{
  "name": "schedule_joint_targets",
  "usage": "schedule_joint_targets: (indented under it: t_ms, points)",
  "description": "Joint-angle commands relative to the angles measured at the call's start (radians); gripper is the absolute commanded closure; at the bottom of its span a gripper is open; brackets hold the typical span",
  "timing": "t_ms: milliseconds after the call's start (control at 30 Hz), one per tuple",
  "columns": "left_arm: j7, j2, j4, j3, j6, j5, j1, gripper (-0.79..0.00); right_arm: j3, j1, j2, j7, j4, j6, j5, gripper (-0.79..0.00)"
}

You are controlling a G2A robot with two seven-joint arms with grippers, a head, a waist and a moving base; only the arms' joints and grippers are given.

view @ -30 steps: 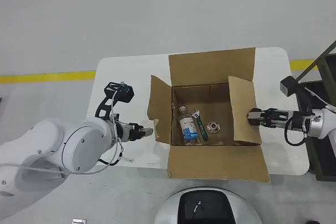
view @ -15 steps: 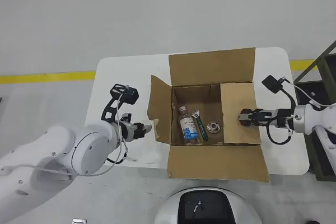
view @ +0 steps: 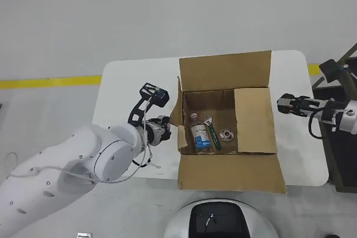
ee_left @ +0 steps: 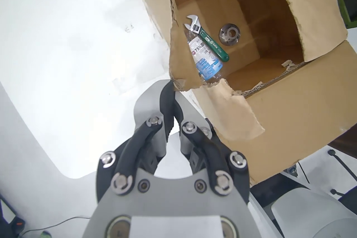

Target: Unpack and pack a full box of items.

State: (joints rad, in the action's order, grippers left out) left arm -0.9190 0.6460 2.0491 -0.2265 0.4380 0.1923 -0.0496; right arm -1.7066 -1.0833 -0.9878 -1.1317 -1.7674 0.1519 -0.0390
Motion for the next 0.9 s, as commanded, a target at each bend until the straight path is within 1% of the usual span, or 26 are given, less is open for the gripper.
schedule_joint_targets:
  t_ms: [0,67,133,167,233,267,333,433,533,600,667,767,867]
  points:
    - [-0.002,0.015,-0.007,0.000,-0.016,0.003,0.003,0.000,-0.006,-0.018,0.001,0.022,-0.001,-0.011,0.000,0.000]
    - [0.002,0.033,-0.020,0.002,-0.040,-0.009,0.013,0.000,-0.032,-0.039,0.002,0.068,-0.012,-0.041,0.009,0.000]
    - [0.003,0.053,-0.032,0.007,-0.059,-0.015,0.024,0.000,-0.054,-0.064,0.005,0.132,-0.025,-0.088,-0.051,0.000]
    - [0.002,0.062,-0.037,0.011,-0.067,-0.013,0.028,0.000,-0.060,-0.078,0.006,0.172,-0.030,-0.112,-0.084,0.000]
    - [-0.003,0.082,-0.042,0.015,-0.082,-0.008,0.034,0.000,-0.065,-0.097,0.000,0.266,-0.016,-0.151,-0.044,0.000]
    - [-0.005,0.091,-0.044,0.017,-0.089,-0.005,0.036,0.000,-0.068,-0.104,-0.001,0.321,-0.002,-0.171,-0.055,0.000]
    - [-0.012,0.110,-0.051,0.020,-0.097,0.002,0.041,0.000,-0.054,-0.113,-0.003,0.414,0.027,-0.216,-0.125,0.000]
    - [-0.020,0.138,-0.067,0.023,-0.106,0.007,0.048,0.000,-0.004,-0.090,-0.012,0.544,0.105,-0.203,-0.157,0.000]
    - [-0.031,0.163,-0.083,0.021,-0.105,0.022,0.049,0.000,0.050,-0.026,-0.021,0.590,0.172,-0.203,-0.114,0.000]
    - [-0.038,0.178,-0.092,0.016,-0.100,0.028,0.049,0.000,0.089,0.020,-0.025,0.594,0.203,-0.201,-0.120,0.000]
    - [-0.046,0.191,-0.102,0.013,-0.099,0.034,0.051,0.000,0.130,0.070,-0.032,0.585,0.248,-0.191,-0.077,0.000]
    - [-0.057,0.210,-0.118,0.014,-0.103,0.046,0.060,0.000,0.192,0.151,-0.041,0.590,0.315,-0.190,-0.076,0.000]
    - [-0.067,0.228,-0.131,0.010,-0.111,0.049,0.069,0.000,0.250,0.229,-0.054,0.589,0.390,-0.186,-0.038,0.000]
